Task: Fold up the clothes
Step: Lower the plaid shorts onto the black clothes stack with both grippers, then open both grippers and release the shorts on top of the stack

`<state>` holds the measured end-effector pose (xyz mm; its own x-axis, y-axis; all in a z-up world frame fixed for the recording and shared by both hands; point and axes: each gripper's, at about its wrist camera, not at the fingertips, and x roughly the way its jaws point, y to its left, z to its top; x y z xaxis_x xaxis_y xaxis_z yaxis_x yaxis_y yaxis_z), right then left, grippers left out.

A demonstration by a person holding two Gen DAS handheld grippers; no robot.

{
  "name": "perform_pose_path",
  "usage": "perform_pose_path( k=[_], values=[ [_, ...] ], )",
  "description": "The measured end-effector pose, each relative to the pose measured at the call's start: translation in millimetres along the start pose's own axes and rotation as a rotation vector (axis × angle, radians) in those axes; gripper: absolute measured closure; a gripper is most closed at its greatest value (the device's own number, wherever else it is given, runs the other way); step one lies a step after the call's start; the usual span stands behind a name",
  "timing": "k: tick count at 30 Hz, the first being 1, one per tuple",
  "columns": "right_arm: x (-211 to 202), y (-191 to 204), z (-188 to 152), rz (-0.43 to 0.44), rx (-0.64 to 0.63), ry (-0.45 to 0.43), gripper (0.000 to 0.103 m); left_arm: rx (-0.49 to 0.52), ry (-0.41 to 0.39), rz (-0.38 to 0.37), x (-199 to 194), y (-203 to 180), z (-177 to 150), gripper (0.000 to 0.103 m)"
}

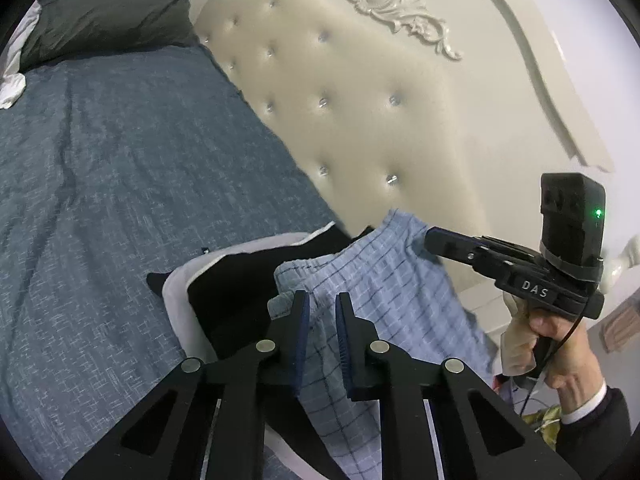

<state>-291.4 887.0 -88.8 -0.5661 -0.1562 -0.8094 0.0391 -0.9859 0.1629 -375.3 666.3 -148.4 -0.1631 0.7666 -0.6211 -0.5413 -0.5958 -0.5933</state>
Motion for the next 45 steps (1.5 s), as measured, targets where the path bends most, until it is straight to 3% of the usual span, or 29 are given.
perform_pose_path(
  k=[5,9,13,14,17,18,23,25,27,30,39,45],
  values=[
    [11,-20,-8,-0.103,0.089,0.010,0.095,0.018,0.026,0.072,7,5,-3,0.088],
    [-18,-30,-12,-0.066,0.139,-0.087,0.095,0.016,-0.002,0.089,-7,8,-3,0.088],
    [-51,-40,-31,0.040,0.207,-0.123,0.093,0.030,-0.013,0.070,-25,1,-9,0.088],
    [-57,-39,-39,0.047,0.205,-0.119,0.091,0.037,-0.013,0.065,-29,-2,-11,0.088],
    [-68,-36,-62,0.064,0.207,-0.097,0.069,0.058,-0.010,0.042,-39,-12,-23,0.087],
    [-70,-35,-70,0.068,0.208,-0.089,0.066,0.062,-0.008,0.034,-41,-15,-27,0.086],
    [-72,-33,-98,0.036,0.201,-0.064,0.066,0.067,0.009,0.011,-42,-28,-46,0.079],
    [-69,-33,-105,0.018,0.203,-0.058,0.068,0.058,0.014,0.012,-41,-30,-51,0.076],
    [-68,-34,-109,0.031,0.204,-0.068,0.092,0.047,0.017,0.014,-39,-31,-56,0.072],
    [-68,-37,-116,0.070,0.227,-0.092,0.101,0.028,0.018,0.011,-35,-34,-60,0.067],
    [-89,-56,-132,0.076,0.340,-0.215,0.102,0.021,0.044,0.058,-22,-28,-70,0.067],
    [-77,-70,-141,0.078,0.418,-0.179,0.102,0.015,0.056,0.068,-18,-23,-74,0.067]
  ],
)
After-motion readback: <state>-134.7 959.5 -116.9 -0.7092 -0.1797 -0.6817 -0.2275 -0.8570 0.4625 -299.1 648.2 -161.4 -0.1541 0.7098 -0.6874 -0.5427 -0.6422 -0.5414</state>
